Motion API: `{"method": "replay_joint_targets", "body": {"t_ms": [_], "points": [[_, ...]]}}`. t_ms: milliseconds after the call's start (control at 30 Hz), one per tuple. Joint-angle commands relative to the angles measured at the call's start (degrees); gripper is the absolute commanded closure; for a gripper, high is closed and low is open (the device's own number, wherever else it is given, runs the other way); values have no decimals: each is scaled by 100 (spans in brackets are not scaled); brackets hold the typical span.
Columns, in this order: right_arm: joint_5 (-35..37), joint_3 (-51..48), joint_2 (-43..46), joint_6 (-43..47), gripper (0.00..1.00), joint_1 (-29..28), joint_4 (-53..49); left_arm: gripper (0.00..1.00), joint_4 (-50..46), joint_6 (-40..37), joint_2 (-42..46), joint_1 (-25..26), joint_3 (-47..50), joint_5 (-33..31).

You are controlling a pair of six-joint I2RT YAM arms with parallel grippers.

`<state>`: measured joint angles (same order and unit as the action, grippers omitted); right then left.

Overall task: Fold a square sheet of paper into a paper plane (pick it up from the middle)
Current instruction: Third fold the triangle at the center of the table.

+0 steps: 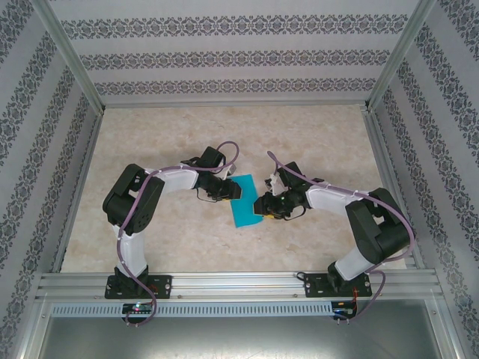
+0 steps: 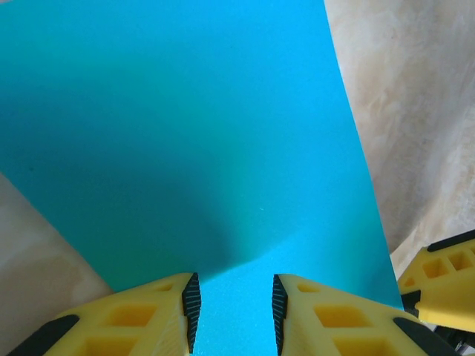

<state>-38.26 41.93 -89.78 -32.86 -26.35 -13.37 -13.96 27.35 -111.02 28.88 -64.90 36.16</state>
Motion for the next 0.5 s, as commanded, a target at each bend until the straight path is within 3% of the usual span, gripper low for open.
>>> {"method": "replay_joint_targets", "body": {"t_ms": [0, 467], "points": [[-279, -78, 177, -171, 63, 76, 215, 64, -262, -160, -260, 39, 30, -149], [-565, -50, -27, -582, 85, 71, 828, 64, -280, -175, -280, 38, -22, -110]]}}
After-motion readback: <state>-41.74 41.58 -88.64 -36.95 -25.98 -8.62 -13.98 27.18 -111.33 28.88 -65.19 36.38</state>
